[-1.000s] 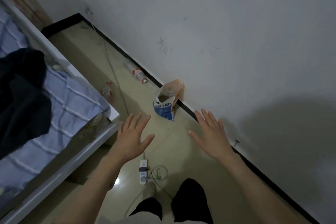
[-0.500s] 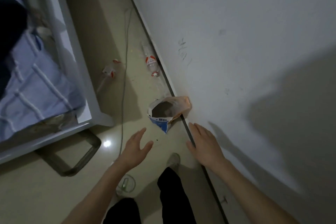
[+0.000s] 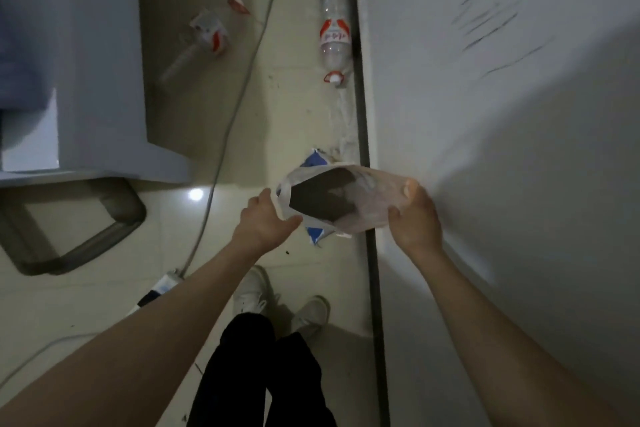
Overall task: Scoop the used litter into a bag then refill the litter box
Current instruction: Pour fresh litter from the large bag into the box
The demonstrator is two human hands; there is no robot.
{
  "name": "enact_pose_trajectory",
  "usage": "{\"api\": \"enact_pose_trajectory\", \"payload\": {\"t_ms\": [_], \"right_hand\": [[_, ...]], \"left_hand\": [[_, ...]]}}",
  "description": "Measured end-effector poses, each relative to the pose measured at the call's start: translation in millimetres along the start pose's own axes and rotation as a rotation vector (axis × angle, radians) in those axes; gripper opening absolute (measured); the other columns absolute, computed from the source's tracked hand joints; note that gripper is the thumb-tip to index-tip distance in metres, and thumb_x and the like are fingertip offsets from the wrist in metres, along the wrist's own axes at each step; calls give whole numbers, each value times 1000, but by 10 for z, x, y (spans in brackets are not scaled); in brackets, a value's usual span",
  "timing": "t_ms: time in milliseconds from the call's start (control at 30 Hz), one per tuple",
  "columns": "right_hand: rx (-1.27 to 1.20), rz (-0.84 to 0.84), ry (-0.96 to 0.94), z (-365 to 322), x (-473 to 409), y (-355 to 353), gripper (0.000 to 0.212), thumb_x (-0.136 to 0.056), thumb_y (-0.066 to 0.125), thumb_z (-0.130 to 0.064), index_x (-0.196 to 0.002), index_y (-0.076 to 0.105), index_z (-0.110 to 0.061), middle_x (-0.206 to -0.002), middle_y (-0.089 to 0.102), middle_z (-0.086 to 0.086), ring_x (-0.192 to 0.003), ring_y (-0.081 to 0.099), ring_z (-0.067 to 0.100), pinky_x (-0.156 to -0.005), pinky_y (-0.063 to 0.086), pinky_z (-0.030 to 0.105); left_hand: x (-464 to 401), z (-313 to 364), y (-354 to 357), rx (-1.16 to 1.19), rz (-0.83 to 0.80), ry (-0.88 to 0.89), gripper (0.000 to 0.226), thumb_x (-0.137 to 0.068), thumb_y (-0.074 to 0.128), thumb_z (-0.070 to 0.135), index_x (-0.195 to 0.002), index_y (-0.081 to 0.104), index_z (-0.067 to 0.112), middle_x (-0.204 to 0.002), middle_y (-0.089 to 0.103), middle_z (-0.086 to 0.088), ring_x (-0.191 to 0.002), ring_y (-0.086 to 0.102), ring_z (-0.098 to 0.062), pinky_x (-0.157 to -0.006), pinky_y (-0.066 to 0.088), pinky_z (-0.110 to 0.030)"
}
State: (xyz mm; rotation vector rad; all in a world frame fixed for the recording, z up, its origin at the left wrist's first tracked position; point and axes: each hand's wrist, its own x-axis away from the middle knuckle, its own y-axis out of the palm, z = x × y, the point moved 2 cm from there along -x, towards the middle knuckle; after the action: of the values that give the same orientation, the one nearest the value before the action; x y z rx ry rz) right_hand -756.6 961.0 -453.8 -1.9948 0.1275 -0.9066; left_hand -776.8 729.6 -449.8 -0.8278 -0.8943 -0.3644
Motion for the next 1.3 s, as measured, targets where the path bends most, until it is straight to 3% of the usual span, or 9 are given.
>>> {"api": "enact_pose_trajectory", "payload": {"t_ms": [67, 167, 300, 500, 633, 733, 900, 1000, 1300], "right_hand": [[-73, -15, 70, 97, -172, 147, 47, -82, 55, -16, -128, 45, -13, -122, 56, 13, -108, 55, 33, -90, 49, 43], [-280, -23, 204, 97, -257, 191, 15, -83, 55, -18, -93, 60, -9, -86, 63, 14, -80, 61, 30, -67, 49, 35], [-529, -198, 308, -30, -46, 187, 23, -88, 59, -18, -65, 55, -17, -66, 51, 1, -65, 48, 15, -64, 40, 23], [-498, -291, 300, -522, 555, -163, 26, -89, 52, -14, -63, 48, -15, -69, 46, 4, -66, 44, 15, -62, 36, 24], [-518, -338, 243, -868, 1195, -573, 15, -90, 52, -14, -83, 64, -6, -68, 45, 3, -64, 43, 15, -60, 35, 24], [-479, -393, 137, -1104, 1750, -815, 19, -91, 52, -13, -93, 66, -1, -64, 47, 4, -59, 42, 15, -61, 34, 25], [-383, -511, -59, -1496, 2613, -1059, 20, -91, 50, -12, -71, 52, -10, -61, 42, 4, -58, 38, 17, -64, 31, 31], [-321, -608, -211, -1935, 3218, -1048, 33, -92, 51, -12, -59, 46, -13, -55, 38, 0, -54, 35, 15, -56, 29, 27], [-70, -820, -580, -2671, 4990, -726, 20, -93, 49, -20, -84, 63, -10, -68, 51, 4, -65, 47, 17, -62, 39, 27]], "left_hand": [[-194, -30, 78, -35, 53, 17, 60, -84, 65, 35, -132, 45, 6, -128, 50, -16, -118, 49, -30, -93, 43, -37], [-327, -12, 143, 203, 91, 23, 15, -87, 60, 18, -86, 63, 3, -84, 59, -15, -77, 56, -26, -63, 40, -29], [-253, -112, 99, 732, 8, -176, 6, -81, 57, 5, -83, 62, 3, -89, 61, -17, -81, 55, -27, -79, 49, -39], [404, -386, -396, 875, -36, -312, 12, -83, 48, 1, -74, 55, 6, -78, 52, -11, -70, 49, -17, -65, 42, -26], [1236, -549, -809, 911, 23, -333, 14, -81, 47, -1, -72, 57, 3, -77, 53, -11, -71, 50, -20, -67, 43, -27], [1985, -797, -1025, 984, 114, -364, 14, -84, 46, 0, -77, 58, -1, -82, 55, -13, -79, 52, -24, -71, 43, -28], [3394, -1360, -1062, 1205, 299, -399, 9, -68, 53, 12, -68, 61, 6, -72, 58, -11, -71, 52, -23, -71, 43, -32], [4021, -1739, -1136, 1257, 413, -427, 16, -83, 49, 4, -76, 64, 1, -75, 61, -13, -69, 56, -22, -70, 49, -29], [5593, -2861, -938, 1624, 659, -450, 20, -91, 47, 14, -86, 64, 5, -75, 66, -8, -69, 62, -17, -59, 48, -23]]}}
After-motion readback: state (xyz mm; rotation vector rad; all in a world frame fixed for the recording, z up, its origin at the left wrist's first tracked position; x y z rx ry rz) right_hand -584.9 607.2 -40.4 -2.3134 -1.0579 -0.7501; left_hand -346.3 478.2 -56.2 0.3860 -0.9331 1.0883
